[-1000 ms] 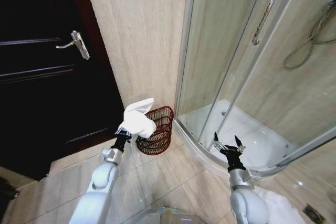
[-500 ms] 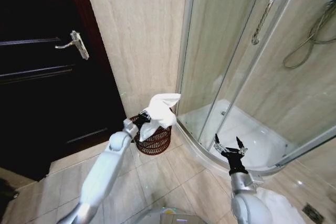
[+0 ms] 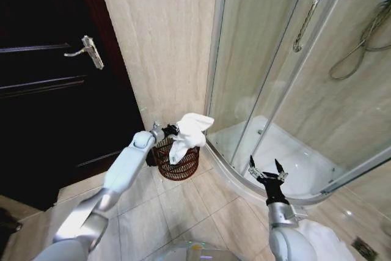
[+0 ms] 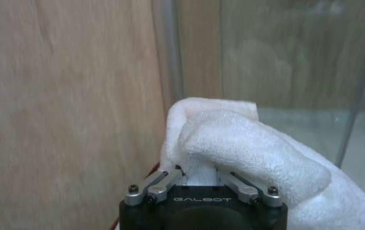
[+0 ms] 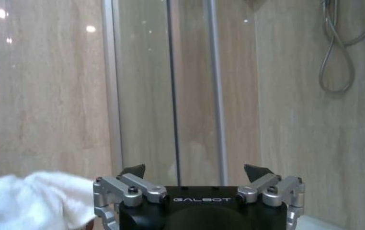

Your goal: Discard the used towel into the hamper.

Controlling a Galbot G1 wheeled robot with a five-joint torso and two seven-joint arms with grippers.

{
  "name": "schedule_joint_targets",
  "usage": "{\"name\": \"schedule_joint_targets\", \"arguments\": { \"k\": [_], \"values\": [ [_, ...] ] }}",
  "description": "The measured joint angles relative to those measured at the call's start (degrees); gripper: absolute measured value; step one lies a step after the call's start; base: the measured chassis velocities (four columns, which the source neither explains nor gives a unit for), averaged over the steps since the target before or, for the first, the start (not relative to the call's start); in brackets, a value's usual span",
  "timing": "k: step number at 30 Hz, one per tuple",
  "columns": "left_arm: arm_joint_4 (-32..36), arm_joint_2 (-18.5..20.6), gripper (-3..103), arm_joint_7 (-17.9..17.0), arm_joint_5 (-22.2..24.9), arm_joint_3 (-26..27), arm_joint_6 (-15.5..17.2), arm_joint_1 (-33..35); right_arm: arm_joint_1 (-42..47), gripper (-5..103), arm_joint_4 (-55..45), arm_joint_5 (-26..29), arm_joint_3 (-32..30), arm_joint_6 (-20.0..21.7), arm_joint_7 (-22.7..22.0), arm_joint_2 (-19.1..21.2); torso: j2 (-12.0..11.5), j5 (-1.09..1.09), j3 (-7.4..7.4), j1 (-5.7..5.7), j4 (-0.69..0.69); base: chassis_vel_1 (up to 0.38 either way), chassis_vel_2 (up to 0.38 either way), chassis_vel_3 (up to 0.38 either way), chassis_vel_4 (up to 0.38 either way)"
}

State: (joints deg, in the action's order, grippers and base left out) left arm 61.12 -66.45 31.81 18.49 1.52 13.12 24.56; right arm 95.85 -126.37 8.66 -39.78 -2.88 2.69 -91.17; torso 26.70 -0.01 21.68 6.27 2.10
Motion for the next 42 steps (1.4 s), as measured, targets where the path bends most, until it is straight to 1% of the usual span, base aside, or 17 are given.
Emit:
{"name": "schedule_joint_targets", "arguments": {
  "k": [3, 5, 7, 8, 14, 18, 22, 27, 28, 29, 30, 33, 34, 37, 38, 41, 42],
  "values": [
    [-3.5, -0.7, 12, -0.4, -0.7, -1.2, 0.1, -2.6, -0.3, 100, 0.2, 0.4, -0.4, 0.1, -0.2, 0.2, 0.0, 0.01, 0.00, 0.00, -0.01, 0.000, 0.000, 0.000, 0.000],
    [-5.5, -1.7, 12, -2.2, -1.7, -1.3, 0.4, -4.2, -0.3, 100, 0.7, 0.7, -0.7, 0.0, -0.3, 0.4, 0.0, 0.02, 0.00, 0.00, -0.02, 0.000, 0.000, 0.000, 0.000],
    [-5.5, -1.9, 12, -3.2, -1.6, -1.1, 0.9, -4.3, -0.2, 100, 1.0, 0.8, -0.7, 0.0, -0.4, 0.5, 0.0, 0.01, 0.00, 0.00, -0.03, 0.000, 0.000, 0.000, 0.000],
    [-3.9, -1.7, 12, -3.6, -1.6, -0.7, 1.8, -3.6, -0.2, 100, 1.5, 0.8, -0.8, -0.2, -0.4, 0.6, 0.0, 0.01, -0.01, 0.00, -0.02, 0.000, 0.000, 0.000, 0.000],
    [-2.2, 0.0, 12, -3.3, -2.5, -0.1, 2.3, -2.0, -0.7, 100, 2.3, 0.8, -0.6, -0.7, -0.6, 0.5, 0.0, 0.00, -0.01, -0.01, 0.00, 0.000, 0.000, 0.000, 0.000],
    [-1.7, 1.7, 12, -2.2, -2.8, 0.1, 2.3, -1.5, -0.7, 100, 2.7, 0.7, -0.4, -1.0, -0.6, 0.3, 0.0, 0.00, -0.01, -0.01, 0.00, 0.000, 0.000, 0.000, 0.000],
    [-1.6, 2.4, 12, -1.3, -3.9, 1.2, 3.7, -1.2, -0.6, 100, 2.9, 0.5, -0.2, -1.2, -0.6, 0.2, 0.0, 0.00, -0.01, -0.01, -0.01, 0.000, 0.000, 0.000, 0.000],
    [-1.4, 2.5, 12, -0.8, -3.9, 0.8, 4.4, -1.5, -1.0, 100, 2.7, 0.3, -0.3, -1.1, -0.6, 0.1, 0.0, 0.00, -0.01, -0.01, -0.02, 0.000, 0.000, 0.000, 0.000],
    [-1.0, 2.5, 12, -0.5, -3.7, 0.7, 5.2, -1.6, -1.2, 100, 2.7, 0.3, -0.3, -0.9, -0.6, 0.0, 0.0, 0.01, -0.01, -0.01, -0.01, 0.000, 0.000, 0.000, 0.000],
    [-0.4, 2.6, 9, -0.4, -3.6, 0.6, 6.3, -1.7, -1.3, 100, 2.6, 0.2, -0.3, -0.8, -0.9, 0.0, 0.0, 0.01, -0.01, -0.01, -0.02, 0.000, 0.000, 0.000, 0.000],
    [-0.4, 2.6, 9, -0.4, -3.6, 0.6, 6.3, -1.7, -1.3, 100, 2.6, 0.2, -0.3, -0.8, -0.9, 0.0, 0.0, 0.01, -0.01, -0.01, -0.02, 0.000, 0.000, 0.000, 0.000],
    [0.1, 2.5, 23, -0.5, -3.6, 0.4, 7.3, -1.7, -1.7, 100, 2.8, -0.1, -0.3, -0.6, -1.5, -0.2, 0.0, 0.01, -0.01, -0.01, -0.01, 0.000, 0.000, 0.000, 0.000],
    [0.1, 2.5, 23, -0.5, -3.6, 0.4, 7.3, -1.7, -1.7, 100, 2.8, -0.1, -0.3, -0.6, -1.5, -0.2, 0.0, 0.01, -0.01, -0.01, -0.01, 0.000, 0.000, 0.000, 0.000],
    [0.3, 2.6, 39, -0.5, -3.6, 0.5, 7.6, -1.6, -1.6, 100, 3.0, -0.3, -0.2, -0.6, -1.5, -0.2, 0.0, 0.01, -0.01, -0.01, -0.02, 0.000, 0.000, 0.000, 0.000],
    [0.3, 2.6, 39, -0.5, -3.6, 0.5, 7.6, -1.6, -1.6, 100, 3.0, -0.3, -0.2, -0.6, -1.5, -0.2, 0.0, 0.01, -0.01, -0.01, -0.02, 0.000, 0.000, 0.000, 0.000],
    [0.8, 3.1, 55, 0.3, -3.6, 0.9, 8.7, -1.3, -1.5, 100, 3.0, -0.3, -0.2, -0.6, -1.4, -0.2, 0.0, 0.01, -0.01, -0.01, -0.01, 0.000, 0.000, 0.000, 0.000],
    [0.8, 3.1, 55, 0.3, -3.6, 0.9, 8.7, -1.3, -1.5, 100, 3.0, -0.3, -0.2, -0.6, -1.4, -0.2, 0.0, 0.01, -0.01, -0.01, -0.01, 0.000, 0.000, 0.000, 0.000]
  ]
}}
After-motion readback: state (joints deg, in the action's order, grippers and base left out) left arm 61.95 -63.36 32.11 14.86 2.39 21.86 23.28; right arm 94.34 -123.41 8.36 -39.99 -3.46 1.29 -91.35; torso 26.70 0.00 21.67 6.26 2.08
